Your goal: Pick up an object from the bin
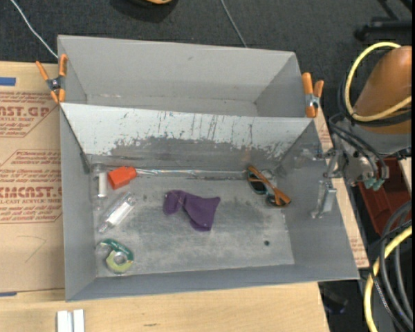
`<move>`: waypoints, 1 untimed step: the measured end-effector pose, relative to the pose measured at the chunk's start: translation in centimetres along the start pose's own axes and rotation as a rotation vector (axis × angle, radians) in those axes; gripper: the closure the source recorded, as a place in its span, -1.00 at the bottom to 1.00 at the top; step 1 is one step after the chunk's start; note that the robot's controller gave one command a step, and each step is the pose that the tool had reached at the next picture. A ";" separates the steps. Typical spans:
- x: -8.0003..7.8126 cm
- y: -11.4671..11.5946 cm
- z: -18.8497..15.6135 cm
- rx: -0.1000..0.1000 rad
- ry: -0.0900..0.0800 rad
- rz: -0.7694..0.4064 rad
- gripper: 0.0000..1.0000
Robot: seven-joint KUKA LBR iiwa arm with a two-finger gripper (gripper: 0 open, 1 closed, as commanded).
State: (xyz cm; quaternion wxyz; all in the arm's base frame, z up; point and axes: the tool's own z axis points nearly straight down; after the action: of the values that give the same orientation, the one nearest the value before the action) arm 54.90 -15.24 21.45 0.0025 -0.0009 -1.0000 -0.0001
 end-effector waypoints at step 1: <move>-0.1 0.1 -0.5 0.001 -0.008 -0.003 -1.00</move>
Offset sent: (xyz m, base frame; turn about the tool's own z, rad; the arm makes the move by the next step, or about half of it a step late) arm 0.0386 0.0116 -0.0565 0.0045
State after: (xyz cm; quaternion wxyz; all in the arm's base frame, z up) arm 55.04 -15.14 21.94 -0.0013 0.0004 -1.0000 0.0006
